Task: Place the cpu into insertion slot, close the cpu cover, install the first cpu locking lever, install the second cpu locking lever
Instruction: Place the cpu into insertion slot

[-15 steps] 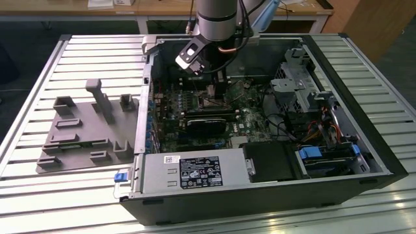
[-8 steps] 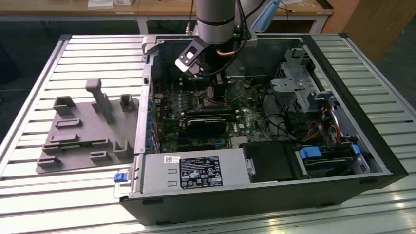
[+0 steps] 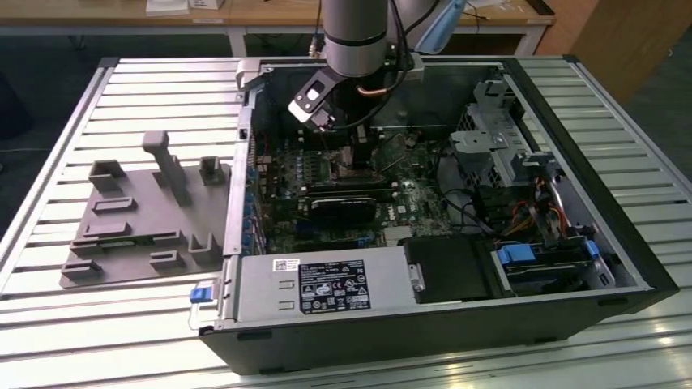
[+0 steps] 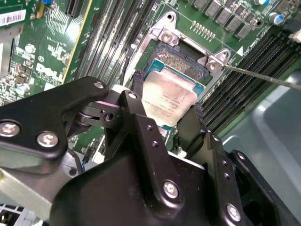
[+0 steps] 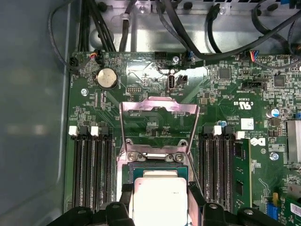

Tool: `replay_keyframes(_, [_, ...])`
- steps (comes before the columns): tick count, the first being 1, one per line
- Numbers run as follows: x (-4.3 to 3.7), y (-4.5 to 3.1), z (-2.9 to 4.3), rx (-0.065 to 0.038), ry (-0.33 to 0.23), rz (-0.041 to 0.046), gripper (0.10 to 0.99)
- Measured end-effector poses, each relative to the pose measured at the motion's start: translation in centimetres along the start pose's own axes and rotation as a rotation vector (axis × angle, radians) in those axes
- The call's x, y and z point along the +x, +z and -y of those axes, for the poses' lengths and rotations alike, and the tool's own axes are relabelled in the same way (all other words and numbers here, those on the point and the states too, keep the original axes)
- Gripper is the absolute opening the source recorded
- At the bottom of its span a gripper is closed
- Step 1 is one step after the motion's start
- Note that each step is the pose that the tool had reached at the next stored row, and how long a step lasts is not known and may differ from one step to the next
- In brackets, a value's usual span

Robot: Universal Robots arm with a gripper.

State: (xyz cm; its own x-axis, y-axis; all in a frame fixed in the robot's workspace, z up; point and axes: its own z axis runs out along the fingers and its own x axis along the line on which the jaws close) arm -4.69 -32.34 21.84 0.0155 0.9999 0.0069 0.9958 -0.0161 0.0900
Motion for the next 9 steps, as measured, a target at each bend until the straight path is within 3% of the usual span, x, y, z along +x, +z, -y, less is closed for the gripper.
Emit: replay_keyframes(9, [0.01, 1.0, 0.21, 0.0, 0.0, 0.0033, 0.541])
